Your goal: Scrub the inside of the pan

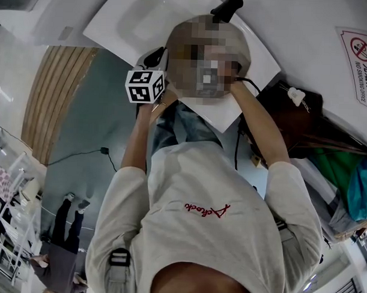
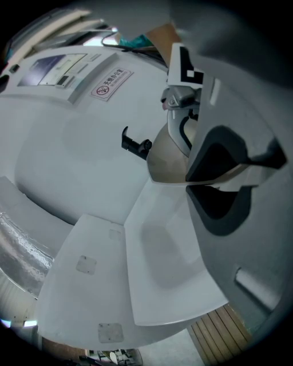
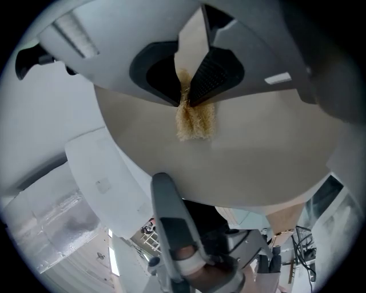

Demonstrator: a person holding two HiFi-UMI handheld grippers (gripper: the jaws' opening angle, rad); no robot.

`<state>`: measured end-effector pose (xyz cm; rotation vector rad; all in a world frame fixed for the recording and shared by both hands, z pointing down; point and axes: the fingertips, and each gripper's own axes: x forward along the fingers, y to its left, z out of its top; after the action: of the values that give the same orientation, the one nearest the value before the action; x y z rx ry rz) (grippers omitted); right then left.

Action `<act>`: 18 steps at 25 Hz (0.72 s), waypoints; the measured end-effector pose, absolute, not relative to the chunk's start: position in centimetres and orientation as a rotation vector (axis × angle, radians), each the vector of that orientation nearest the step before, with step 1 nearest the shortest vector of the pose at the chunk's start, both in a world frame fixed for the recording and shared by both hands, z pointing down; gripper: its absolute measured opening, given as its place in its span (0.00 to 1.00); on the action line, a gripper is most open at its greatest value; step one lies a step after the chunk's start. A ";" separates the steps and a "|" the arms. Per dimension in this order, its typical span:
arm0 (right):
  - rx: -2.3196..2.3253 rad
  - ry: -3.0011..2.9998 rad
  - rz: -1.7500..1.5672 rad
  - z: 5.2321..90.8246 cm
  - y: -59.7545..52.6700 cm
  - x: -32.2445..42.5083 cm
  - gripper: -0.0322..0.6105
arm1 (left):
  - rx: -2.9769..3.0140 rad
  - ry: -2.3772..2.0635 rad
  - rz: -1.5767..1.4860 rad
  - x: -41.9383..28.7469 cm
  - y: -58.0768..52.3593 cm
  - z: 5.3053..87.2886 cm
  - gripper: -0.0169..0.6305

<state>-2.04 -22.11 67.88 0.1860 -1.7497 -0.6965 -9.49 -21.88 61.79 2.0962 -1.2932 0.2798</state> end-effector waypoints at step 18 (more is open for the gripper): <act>0.057 -1.748 -0.602 69.3 -14.6 -0.3 0.15 | 2.105 -1.296 0.266 -9.3 -21.7 61.3 0.06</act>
<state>-0.33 -14.65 69.34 0.0572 -1.7477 -0.6016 -9.25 -21.70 61.34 2.1055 -1.2960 0.2655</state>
